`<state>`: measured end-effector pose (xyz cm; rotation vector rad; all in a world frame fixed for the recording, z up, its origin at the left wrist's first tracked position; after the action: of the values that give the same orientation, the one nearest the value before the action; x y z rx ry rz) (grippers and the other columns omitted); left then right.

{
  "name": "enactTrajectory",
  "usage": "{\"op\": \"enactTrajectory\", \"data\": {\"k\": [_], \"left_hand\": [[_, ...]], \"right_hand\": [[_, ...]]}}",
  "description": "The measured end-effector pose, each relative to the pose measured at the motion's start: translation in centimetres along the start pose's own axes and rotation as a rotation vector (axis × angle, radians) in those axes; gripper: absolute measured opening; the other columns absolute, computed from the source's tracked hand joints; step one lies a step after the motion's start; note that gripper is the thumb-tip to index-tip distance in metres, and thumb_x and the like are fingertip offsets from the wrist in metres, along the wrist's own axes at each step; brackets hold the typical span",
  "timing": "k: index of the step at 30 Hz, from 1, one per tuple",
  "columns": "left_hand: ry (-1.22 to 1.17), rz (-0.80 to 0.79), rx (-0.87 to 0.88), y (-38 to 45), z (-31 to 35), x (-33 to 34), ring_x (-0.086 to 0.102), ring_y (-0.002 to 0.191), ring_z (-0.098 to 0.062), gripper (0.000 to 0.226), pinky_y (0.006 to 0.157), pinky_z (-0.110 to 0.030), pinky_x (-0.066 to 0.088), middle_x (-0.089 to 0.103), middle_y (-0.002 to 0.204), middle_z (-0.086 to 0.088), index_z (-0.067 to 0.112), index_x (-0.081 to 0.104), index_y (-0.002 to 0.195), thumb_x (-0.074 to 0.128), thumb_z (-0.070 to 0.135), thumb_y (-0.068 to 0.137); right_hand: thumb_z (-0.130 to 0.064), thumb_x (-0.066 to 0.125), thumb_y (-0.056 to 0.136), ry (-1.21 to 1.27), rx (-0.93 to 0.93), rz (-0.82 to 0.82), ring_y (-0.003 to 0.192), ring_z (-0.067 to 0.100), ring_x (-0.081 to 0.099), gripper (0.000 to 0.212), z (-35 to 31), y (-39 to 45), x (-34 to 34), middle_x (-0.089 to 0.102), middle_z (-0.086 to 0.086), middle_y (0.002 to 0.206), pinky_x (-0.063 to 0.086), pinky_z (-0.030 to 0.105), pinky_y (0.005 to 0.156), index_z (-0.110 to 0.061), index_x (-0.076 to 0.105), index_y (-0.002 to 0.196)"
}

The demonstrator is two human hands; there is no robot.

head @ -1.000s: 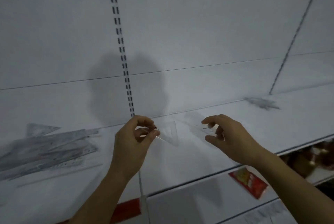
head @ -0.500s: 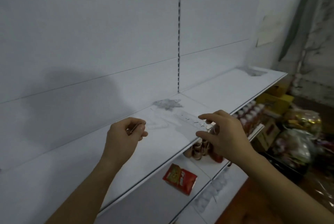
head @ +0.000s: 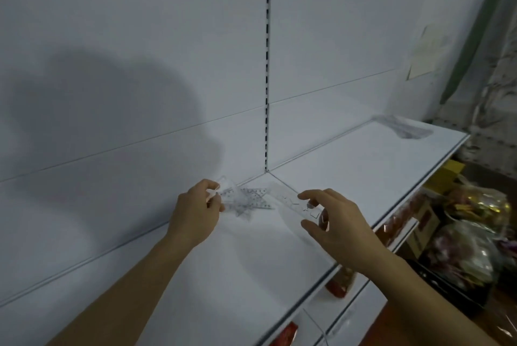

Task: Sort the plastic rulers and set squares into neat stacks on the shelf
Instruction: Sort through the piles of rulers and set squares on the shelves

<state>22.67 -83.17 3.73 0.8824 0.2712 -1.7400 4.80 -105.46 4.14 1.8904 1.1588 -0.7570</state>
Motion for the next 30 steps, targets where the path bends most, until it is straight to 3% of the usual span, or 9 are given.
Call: {"op": "enactTrajectory", "data": {"k": [3,6,11,15,22,27,30], "left_hand": [[0.247,-0.008,0.068,0.9,-0.4,0.3,0.069,0.090,-0.023,0.023,0.076,-0.035,0.055,0.074,0.094,0.004,0.025,0.059,0.118,0.055,0.030,0.095],[0.395,0.021,0.092,1.1,-0.5,-0.7,0.067,0.098,-0.021,0.033,0.080,-0.035,0.053,0.071,0.104,0.008,0.025,0.056,0.128,0.054,0.032,0.096],[0.169,0.040,0.224,1.9,0.7,-2.1,0.064,0.088,-0.005,0.026,0.079,-0.028,0.054,0.067,0.097,0.016,0.025,0.063,0.117,0.063,0.023,0.091],[0.095,0.099,0.341,2.8,4.2,-0.5,0.061,0.092,-0.005,0.023,0.079,-0.018,0.047,0.064,0.100,0.014,0.022,0.064,0.113,0.063,0.016,0.091],[0.134,0.010,0.499,6.7,10.4,8.7,0.058,0.090,-0.009,0.024,0.082,-0.015,0.043,0.062,0.100,0.009,0.018,0.065,0.110,0.066,0.009,0.088],[0.136,-0.101,0.575,9.8,16.6,17.8,0.059,0.096,-0.010,0.023,0.084,-0.030,0.052,0.061,0.105,0.011,0.021,0.064,0.114,0.063,0.016,0.091],[0.136,-0.112,0.611,11.7,21.1,23.2,0.060,0.096,-0.011,0.022,0.083,-0.032,0.054,0.062,0.104,0.010,0.021,0.064,0.112,0.059,0.021,0.090]], "right_hand": [[-0.026,0.073,0.090,-0.018,-0.053,-0.041,0.076,0.004,0.060,0.044,0.4,3.1,1.6,0.053,-0.019,0.107,0.048,0.013,0.074,-0.037,0.056,0.129],[-0.021,0.075,0.089,-0.019,-0.134,-0.079,0.074,0.002,0.060,0.044,0.0,5.8,3.4,0.053,-0.015,0.109,0.044,0.009,0.072,-0.032,0.059,0.128],[-0.011,0.079,0.083,0.067,-0.210,-0.054,0.084,0.003,0.061,0.049,-0.8,8.8,4.7,0.059,-0.012,0.110,0.045,0.008,0.077,-0.025,0.062,0.127],[-0.022,0.081,0.084,0.069,-0.194,-0.006,0.086,0.002,0.062,0.040,0.7,9.8,3.0,0.063,-0.017,0.109,0.050,0.014,0.081,-0.028,0.065,0.120],[-0.030,0.081,0.084,0.006,-0.017,0.118,0.074,0.001,0.062,0.021,10.8,9.4,-4.0,0.066,-0.014,0.094,0.052,0.015,0.069,-0.029,0.069,0.101],[-0.025,0.081,0.084,-0.018,0.036,0.243,0.074,0.002,0.062,0.016,19.7,9.2,-10.2,0.069,-0.013,0.094,0.042,0.008,0.070,-0.025,0.074,0.098],[-0.028,0.081,0.084,-0.029,0.075,0.273,0.076,0.003,0.064,0.017,25.6,9.8,-13.5,0.071,-0.013,0.095,0.051,0.018,0.074,-0.025,0.075,0.100]]}}
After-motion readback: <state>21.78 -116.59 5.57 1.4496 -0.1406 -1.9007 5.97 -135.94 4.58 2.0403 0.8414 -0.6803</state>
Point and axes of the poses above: each hand's wrist, its own y-axis towards the middle knuckle, its own x-axis out of the palm, z = x × y, the point moved 7 cm from there along y, towards the middle knuckle
